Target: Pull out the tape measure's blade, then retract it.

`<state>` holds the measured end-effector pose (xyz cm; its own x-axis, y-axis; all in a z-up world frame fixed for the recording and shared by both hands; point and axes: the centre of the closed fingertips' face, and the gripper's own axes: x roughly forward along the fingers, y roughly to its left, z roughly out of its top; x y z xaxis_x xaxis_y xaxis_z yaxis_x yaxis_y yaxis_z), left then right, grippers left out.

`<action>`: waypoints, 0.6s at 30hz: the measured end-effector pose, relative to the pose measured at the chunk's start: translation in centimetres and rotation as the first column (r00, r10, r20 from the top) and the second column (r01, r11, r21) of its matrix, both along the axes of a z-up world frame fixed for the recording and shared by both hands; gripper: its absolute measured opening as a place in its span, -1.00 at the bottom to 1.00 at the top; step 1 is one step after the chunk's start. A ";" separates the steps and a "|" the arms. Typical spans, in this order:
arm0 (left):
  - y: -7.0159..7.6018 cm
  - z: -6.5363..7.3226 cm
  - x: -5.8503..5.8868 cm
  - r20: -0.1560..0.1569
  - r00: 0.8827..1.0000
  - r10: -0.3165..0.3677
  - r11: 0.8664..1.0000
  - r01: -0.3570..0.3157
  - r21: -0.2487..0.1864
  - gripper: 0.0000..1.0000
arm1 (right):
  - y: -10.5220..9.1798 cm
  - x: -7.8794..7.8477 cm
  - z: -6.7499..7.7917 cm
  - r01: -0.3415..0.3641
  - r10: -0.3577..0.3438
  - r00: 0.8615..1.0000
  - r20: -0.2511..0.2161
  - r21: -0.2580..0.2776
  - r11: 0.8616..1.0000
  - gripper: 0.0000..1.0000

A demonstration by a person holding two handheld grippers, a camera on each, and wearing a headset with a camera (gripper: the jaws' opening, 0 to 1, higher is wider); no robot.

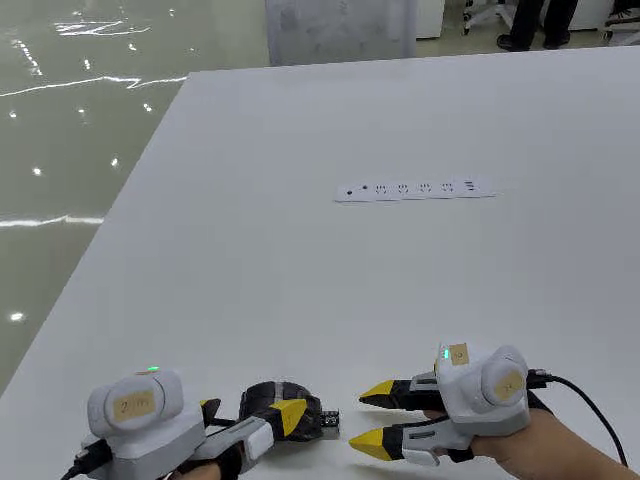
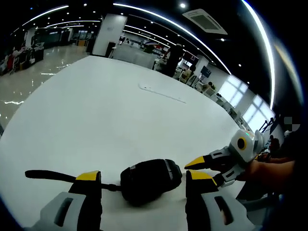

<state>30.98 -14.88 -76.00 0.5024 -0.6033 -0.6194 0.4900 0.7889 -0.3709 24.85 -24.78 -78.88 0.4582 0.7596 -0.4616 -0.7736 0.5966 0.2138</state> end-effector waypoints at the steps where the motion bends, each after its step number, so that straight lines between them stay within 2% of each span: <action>1: 0.1 0.1 0.0 0.003 1.000 -0.007 1.000 0.007 0.000 0.37 | -0.1 -0.1 0.1 0.001 -0.001 1.000 0.000 -0.004 1.000 -0.33; 4: 0.1 0.3 -0.1 0.016 0.999 -0.036 0.999 0.036 0.007 0.37 | -0.5 -0.3 0.4 0.013 -0.013 1.000 -0.003 -0.004 1.000 -0.29; 7: 0.2 0.8 0.0 0.025 0.998 -0.056 0.998 0.056 -0.015 0.38 | -1.0 -0.6 0.8 0.027 -0.027 1.000 -0.001 -0.006 1.000 -0.26; 10: 0.4 1.1 0.0 0.029 0.996 -0.081 0.997 0.081 -0.008 0.39 | -1.5 -0.8 1.2 0.042 -0.042 0.999 0.003 -0.010 0.999 -0.23; 12: 0.4 1.3 -0.1 0.026 0.995 -0.099 0.995 0.099 -0.022 0.40 | -1.9 -1.0 1.5 0.053 -0.053 0.999 0.004 -0.014 0.998 -0.22; 18: 0.6 2.1 -0.2 0.057 0.984 -0.168 0.985 0.169 -0.016 0.41 | -2.9 -1.5 1.9 0.082 -0.082 0.997 -0.004 -0.018 0.996 -0.16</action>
